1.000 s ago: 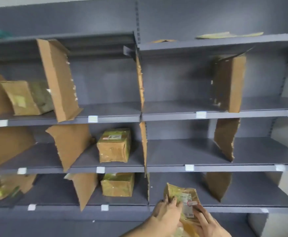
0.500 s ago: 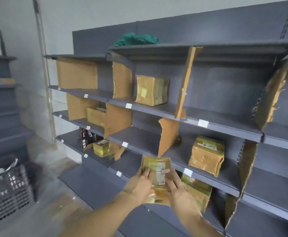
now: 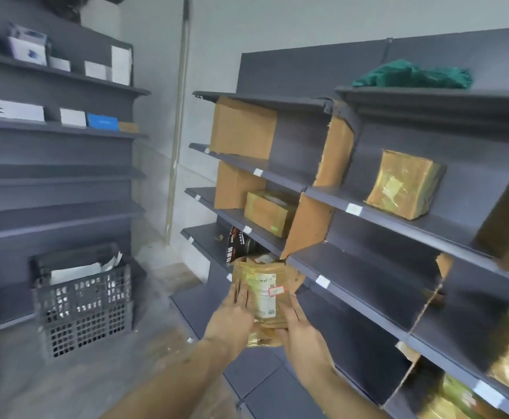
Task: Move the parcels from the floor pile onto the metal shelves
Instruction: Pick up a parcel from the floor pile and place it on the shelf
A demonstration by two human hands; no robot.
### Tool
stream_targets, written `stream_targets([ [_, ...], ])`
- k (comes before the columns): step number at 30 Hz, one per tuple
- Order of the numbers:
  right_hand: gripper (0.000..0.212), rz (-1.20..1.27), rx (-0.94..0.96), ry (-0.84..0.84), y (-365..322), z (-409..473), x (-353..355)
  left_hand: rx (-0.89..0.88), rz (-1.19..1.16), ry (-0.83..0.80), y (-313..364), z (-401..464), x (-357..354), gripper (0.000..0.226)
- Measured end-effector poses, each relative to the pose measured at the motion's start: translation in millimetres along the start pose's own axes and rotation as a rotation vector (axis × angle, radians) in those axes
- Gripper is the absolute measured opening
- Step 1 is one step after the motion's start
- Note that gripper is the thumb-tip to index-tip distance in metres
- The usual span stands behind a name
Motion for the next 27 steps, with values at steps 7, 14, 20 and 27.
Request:
stream_targets([
  [7, 0.060, -0.025, 0.152, -0.061, -84.2, 102.4, -62.1, 0.126, 0.039, -0.045, -119.4, 34.3, -23.5, 0.070],
  [14, 0.060, 0.037, 0.233, -0.104, -112.8, 244.1, -131.5, 0.208, 0.093, -0.096, -215.2, 135.8, -85.6, 0.071],
  [20, 0.058, 0.118, 0.293, -0.164, -134.9, 353.3, -158.5, 0.293, 0.047, -0.061, -283.6, 220.6, -104.4, 0.087],
  [27, 0.055, 0.129, 0.372, -0.127, -162.9, 448.3, -189.6, 0.305, 0.020, -0.099, -372.6, 293.6, -184.2, 0.089],
])
Point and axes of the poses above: each hand's wrist, its own z-axis towards the middle knuckle, its own x-axis out of the back of the hand, y = z × x, the point moved 6 cm from there along z, towards the middle knuckle, and after that the axes turned 4 degrees about y, right-handed, at the moved point
